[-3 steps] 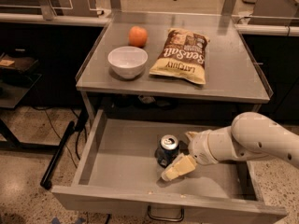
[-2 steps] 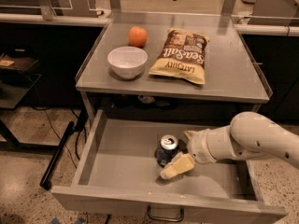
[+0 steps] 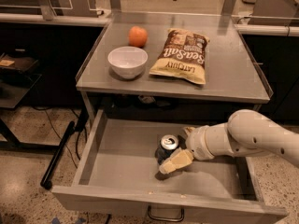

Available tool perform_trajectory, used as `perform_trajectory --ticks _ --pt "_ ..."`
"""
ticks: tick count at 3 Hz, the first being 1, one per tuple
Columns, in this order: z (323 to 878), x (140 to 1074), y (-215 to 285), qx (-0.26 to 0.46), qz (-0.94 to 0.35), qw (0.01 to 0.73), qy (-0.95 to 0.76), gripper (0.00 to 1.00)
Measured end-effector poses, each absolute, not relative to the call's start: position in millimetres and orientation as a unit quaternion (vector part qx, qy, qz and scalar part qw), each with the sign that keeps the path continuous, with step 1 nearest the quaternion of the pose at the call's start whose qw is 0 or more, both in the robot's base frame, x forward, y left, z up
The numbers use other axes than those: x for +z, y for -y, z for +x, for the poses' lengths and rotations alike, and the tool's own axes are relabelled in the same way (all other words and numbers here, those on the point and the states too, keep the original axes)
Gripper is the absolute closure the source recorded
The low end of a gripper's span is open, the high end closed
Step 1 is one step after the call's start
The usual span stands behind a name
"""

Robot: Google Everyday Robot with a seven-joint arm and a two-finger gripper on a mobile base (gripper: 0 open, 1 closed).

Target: Pick pepsi can from top drawer and place on counter

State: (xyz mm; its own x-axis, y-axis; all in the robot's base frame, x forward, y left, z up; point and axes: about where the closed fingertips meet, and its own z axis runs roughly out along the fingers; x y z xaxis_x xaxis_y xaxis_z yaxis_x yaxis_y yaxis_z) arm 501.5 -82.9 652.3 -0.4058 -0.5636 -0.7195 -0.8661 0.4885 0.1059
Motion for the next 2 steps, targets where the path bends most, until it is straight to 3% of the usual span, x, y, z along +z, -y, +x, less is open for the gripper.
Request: perform_trajectory --ticks 2 --pt "510.1 639.6 86.6 0.241 -0.418 0.320 -0.816 0.00"
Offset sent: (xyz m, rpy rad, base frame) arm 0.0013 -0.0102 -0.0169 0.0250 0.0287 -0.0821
